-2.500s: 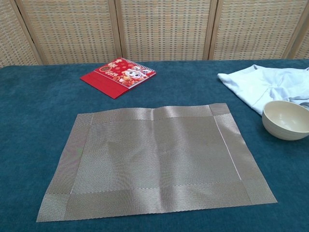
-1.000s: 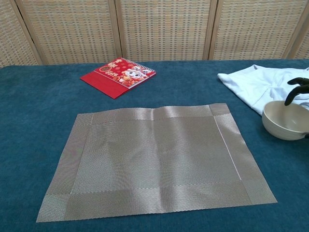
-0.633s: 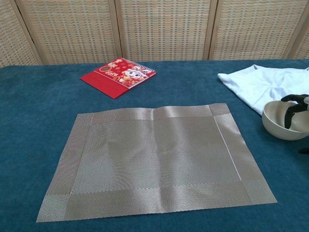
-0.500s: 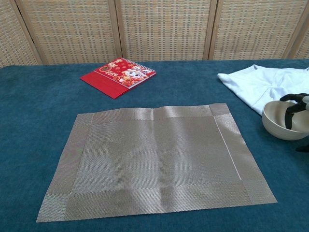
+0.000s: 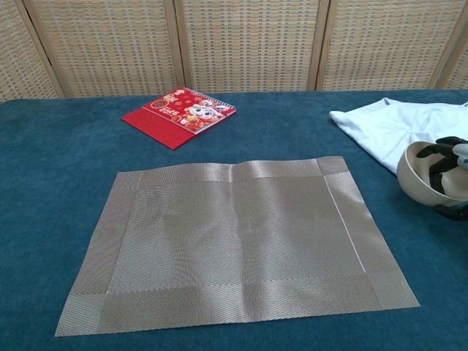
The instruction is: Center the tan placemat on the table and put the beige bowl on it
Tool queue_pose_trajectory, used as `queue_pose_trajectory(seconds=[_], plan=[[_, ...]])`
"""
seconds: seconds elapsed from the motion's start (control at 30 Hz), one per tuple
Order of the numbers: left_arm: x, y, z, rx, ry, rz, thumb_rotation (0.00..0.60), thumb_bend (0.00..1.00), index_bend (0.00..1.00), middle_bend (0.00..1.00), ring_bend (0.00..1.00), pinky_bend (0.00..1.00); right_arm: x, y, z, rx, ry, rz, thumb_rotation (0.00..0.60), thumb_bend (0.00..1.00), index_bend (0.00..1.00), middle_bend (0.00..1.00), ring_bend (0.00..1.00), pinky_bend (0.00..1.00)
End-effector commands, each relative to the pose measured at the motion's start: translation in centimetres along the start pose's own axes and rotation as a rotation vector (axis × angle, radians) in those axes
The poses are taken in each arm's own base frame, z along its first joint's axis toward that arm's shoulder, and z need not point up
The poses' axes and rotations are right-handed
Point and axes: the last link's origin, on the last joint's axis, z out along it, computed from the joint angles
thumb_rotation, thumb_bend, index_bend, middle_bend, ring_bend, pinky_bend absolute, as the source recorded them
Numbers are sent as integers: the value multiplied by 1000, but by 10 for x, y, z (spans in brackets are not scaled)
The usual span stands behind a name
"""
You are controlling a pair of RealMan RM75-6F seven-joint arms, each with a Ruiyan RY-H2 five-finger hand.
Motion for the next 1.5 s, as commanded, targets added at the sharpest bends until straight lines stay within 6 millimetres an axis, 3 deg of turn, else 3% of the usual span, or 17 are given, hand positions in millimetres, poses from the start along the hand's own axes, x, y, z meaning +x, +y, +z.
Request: queue_pose_trajectory(seconds=[0.03,0.2,0.37,0.97,1.5], plan=[[0,0,0,3,2,-2,600,339,0,0,0,0,3,-8,-3,32,15,-1,600,544,690,201,0,109],[1,-1,1,5,5,-4,600,339,0,0,0,0,4,-26,-9,92,20,-13,600,544,694,198,0,109],[1,-2,1,10,1,-4,600,338,0,0,0,0,1,-66,-17,198,7,-16,600,540,698,194,0,109],[9,-7,-1,14,-4,-53,600,339,0,0,0,0,-12,-170,-10,333,-34,82,600,535,703,197,0,109],[9,-12,2,17,-24,-69,600,338,0,0,0,0,-27,-201,1,329,-95,115,600,511,701,191,0,109]])
